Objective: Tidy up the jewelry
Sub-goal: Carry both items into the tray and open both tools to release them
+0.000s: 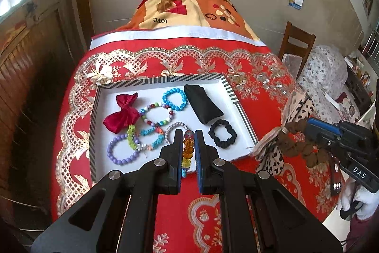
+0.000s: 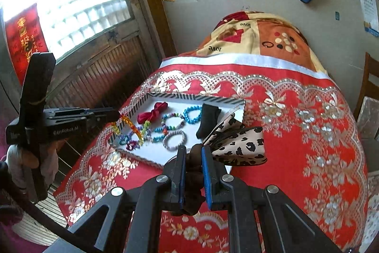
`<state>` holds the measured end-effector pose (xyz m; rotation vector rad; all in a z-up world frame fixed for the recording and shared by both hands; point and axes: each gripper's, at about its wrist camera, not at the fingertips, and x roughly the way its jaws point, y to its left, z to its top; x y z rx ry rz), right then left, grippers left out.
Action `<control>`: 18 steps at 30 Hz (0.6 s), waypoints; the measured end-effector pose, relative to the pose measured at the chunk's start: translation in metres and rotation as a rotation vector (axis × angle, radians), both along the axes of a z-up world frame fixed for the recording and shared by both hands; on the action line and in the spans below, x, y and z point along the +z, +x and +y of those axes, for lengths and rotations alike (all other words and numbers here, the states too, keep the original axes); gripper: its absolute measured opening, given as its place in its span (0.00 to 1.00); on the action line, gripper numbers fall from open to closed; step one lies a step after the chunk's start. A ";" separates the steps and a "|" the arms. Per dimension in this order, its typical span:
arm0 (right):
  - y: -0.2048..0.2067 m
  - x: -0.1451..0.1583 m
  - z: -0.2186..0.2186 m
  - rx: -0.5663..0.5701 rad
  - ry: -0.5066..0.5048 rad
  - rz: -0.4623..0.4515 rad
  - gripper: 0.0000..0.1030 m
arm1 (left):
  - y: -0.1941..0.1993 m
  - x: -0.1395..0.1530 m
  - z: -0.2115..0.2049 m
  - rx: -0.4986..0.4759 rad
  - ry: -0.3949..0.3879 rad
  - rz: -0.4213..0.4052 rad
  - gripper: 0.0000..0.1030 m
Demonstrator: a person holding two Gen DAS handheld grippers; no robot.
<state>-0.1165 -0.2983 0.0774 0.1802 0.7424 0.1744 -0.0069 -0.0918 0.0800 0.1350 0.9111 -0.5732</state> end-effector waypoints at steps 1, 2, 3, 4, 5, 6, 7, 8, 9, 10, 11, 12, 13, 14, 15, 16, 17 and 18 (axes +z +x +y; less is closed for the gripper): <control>0.004 0.000 0.000 0.001 0.001 0.000 0.12 | 0.002 -0.001 -0.001 0.003 0.001 0.001 0.08; 0.008 0.001 0.000 0.002 0.003 0.000 0.12 | 0.004 -0.002 -0.002 0.004 0.003 0.002 0.08; 0.012 0.000 0.000 0.003 0.004 0.001 0.12 | 0.005 -0.003 -0.003 0.006 0.004 0.004 0.08; 0.015 0.000 0.001 0.004 0.004 0.002 0.12 | 0.007 -0.004 -0.004 0.008 0.005 0.007 0.08; 0.020 -0.001 0.001 0.006 0.004 0.004 0.12 | 0.010 -0.005 -0.004 0.010 0.007 0.010 0.08; 0.022 -0.001 0.001 0.008 0.004 0.005 0.12 | 0.012 -0.006 -0.005 0.012 0.009 0.011 0.08; 0.026 -0.001 0.002 0.011 0.005 0.008 0.12 | 0.013 -0.007 -0.006 0.013 0.011 0.012 0.08; 0.029 -0.002 0.002 0.013 0.004 0.009 0.12 | 0.015 -0.008 -0.006 0.017 0.012 0.013 0.08; 0.033 -0.002 0.003 0.015 0.002 0.011 0.12 | 0.017 -0.009 -0.007 0.021 0.014 0.015 0.08; 0.035 -0.003 0.003 0.017 0.002 0.012 0.12 | 0.019 -0.010 -0.007 0.025 0.015 0.016 0.08; 0.038 -0.003 0.003 0.019 0.003 0.014 0.12 | 0.021 -0.011 -0.008 0.028 0.015 0.018 0.08; 0.041 -0.004 0.002 0.019 0.004 0.016 0.12 | 0.022 -0.012 -0.008 0.030 0.016 0.020 0.08; 0.044 -0.004 0.001 0.021 0.005 0.017 0.12 | 0.024 -0.013 -0.009 0.032 0.018 0.023 0.08; 0.046 -0.005 0.001 0.021 0.006 0.018 0.12 | 0.026 -0.013 -0.010 0.033 0.019 0.024 0.08; 0.049 -0.005 0.000 0.023 0.009 0.019 0.12 | 0.027 -0.014 -0.010 0.034 0.020 0.025 0.08; 0.051 -0.005 0.000 0.025 0.010 0.020 0.12 | 0.028 -0.014 -0.011 0.035 0.022 0.025 0.08; 0.053 -0.005 -0.001 0.026 0.012 0.020 0.12 | 0.029 -0.015 -0.012 0.036 0.023 0.026 0.08; 0.055 -0.006 -0.002 0.028 0.014 0.021 0.12 | 0.030 -0.015 -0.013 0.038 0.023 0.026 0.08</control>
